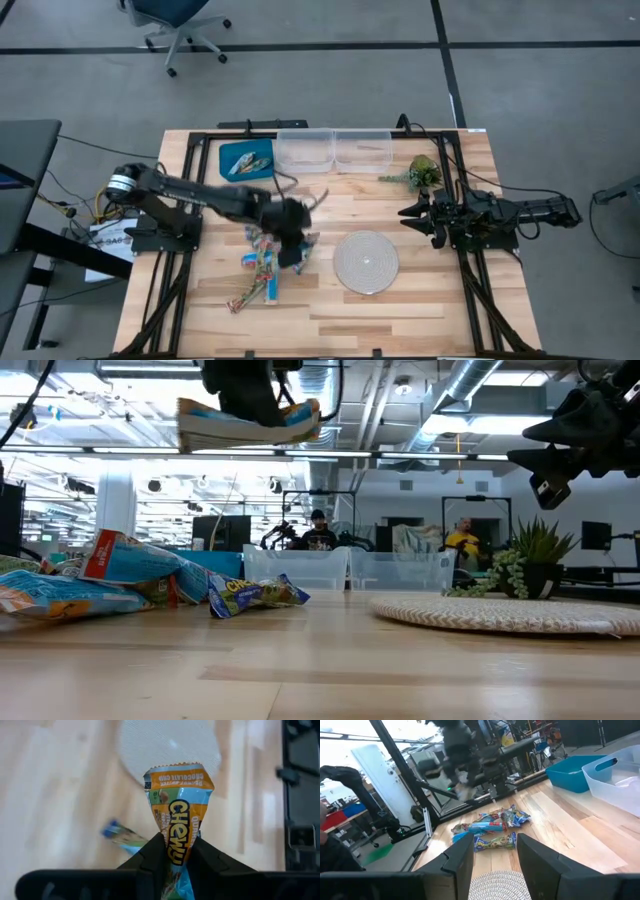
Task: Pick and place Granola Bars by type
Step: Put the yellow granola bar into the blue bin
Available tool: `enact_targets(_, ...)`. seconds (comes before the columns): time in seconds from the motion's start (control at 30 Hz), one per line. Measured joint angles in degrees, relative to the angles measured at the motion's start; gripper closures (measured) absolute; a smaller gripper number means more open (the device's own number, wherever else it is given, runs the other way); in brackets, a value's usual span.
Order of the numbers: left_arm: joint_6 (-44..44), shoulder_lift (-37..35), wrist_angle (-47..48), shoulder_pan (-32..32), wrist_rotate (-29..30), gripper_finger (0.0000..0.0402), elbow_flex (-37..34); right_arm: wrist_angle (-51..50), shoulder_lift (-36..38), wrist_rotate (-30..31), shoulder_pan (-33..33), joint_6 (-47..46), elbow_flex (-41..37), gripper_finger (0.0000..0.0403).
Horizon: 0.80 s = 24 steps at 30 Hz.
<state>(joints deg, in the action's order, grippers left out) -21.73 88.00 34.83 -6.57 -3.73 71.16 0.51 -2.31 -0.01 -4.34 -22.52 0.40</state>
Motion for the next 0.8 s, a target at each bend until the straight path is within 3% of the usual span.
enact_targets(0.43,1.08,-7.57,8.00,22.16,3.26,0.0340,0.00,0.00,0.00,0.01,-0.01,0.01,0.00,0.0261)
enact_targets(0.8,3.84,-8.99,15.18,41.02,6.12,0.0340,0.00,0.00,0.01,0.00,-0.02,0.01,-0.02,0.0259)
